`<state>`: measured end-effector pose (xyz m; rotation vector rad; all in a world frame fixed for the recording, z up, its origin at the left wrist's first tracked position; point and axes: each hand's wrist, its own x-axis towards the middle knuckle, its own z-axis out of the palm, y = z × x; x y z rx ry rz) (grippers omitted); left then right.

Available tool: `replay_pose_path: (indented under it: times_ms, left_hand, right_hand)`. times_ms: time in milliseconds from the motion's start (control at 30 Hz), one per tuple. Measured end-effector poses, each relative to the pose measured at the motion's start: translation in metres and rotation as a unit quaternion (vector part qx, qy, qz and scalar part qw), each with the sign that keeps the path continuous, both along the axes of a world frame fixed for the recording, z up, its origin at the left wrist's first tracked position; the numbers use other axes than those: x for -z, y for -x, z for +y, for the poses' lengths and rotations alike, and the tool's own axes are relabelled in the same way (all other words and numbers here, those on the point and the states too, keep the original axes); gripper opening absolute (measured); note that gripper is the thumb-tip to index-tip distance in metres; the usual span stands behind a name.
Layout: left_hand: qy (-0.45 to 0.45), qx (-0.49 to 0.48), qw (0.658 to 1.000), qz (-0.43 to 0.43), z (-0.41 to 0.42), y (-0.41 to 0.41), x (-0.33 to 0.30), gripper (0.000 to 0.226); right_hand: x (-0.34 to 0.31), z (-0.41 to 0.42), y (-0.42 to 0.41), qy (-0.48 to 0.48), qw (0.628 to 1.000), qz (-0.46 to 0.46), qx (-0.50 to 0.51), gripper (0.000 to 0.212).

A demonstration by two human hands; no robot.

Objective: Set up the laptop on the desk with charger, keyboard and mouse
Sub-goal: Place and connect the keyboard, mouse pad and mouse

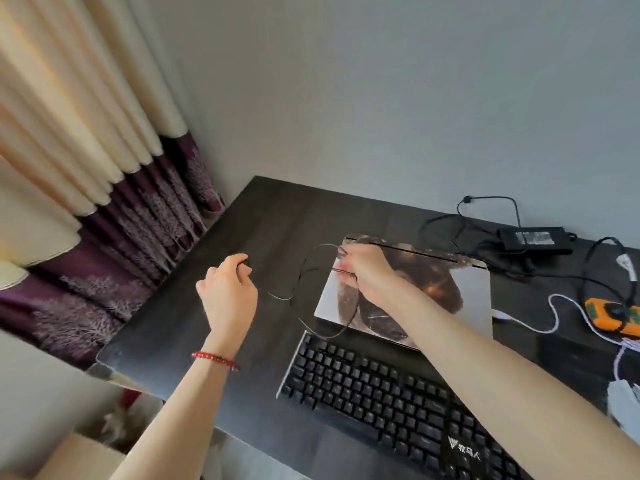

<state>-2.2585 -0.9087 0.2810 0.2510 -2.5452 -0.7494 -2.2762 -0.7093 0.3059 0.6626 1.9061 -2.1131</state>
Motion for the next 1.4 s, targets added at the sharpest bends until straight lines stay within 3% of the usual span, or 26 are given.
replay_pose_path:
  times_ms: [33,100,200,267,367,400,633,867,1067,1167,1300,1400]
  left_hand:
    - [0.005,-0.008,1.0,0.002,-0.012,0.007,0.0,0.027]
    - [0.012,-0.011,1.0,-0.008,-0.039,0.024,0.005,0.027]
    - [0.063,0.019,0.997,-0.034,-0.075,0.047,0.018,0.028]
    - [0.115,0.053,0.991,-0.034,-0.095,0.061,0.029,0.023]
    - [0.166,0.11,0.979,-0.031,-0.116,0.08,0.047,0.019]
    - [0.175,0.125,0.976,-0.032,-0.119,0.085,0.052,0.02]
    - [0.192,0.223,0.954,-0.053,-0.1,0.094,0.08,0.018]
    - [0.032,0.264,0.96,-0.086,-0.068,0.091,0.092,0.012]
    - [-0.084,0.283,0.946,-0.13,-0.059,0.108,0.094,0.014]
    - [-0.163,0.321,0.922,-0.144,-0.051,0.116,0.089,0.025]
    - [-0.203,0.377,0.884,-0.185,-0.054,0.121,0.093,0.034]
    - [-0.21,0.411,0.858,-0.224,-0.063,0.123,0.1,0.039]
  right_hand:
    - [0.006,-0.016,0.005,0.002,0.999,-0.014,-0.03,0.024]
    - [0.023,-0.044,0.011,-0.096,0.976,-0.013,-0.194,0.024]
    - [0.048,-0.064,0.019,-0.226,0.848,-0.095,-0.469,0.034]
    - [0.059,-0.068,0.027,-0.34,0.777,-0.107,-0.518,0.042]
    - [0.081,-0.069,0.028,-0.542,0.675,-0.068,-0.496,0.039]
    - [0.092,-0.068,0.022,-0.562,0.667,-0.073,-0.483,0.042]
    - [0.145,-0.047,-0.032,-0.474,0.736,-0.165,-0.454,0.049]
    - [0.143,-0.073,-0.061,-0.394,0.761,-0.194,-0.477,0.052]
    - [0.092,-0.067,-0.011,-0.336,0.79,-0.22,-0.463,0.051]
    - [0.065,-0.051,0.025,-0.265,0.855,-0.232,-0.381,0.047]
    - [0.06,-0.043,0.07,-0.109,0.961,-0.182,-0.179,0.055]
    - [0.079,-0.054,0.104,0.045,0.983,-0.178,-0.02,0.058]
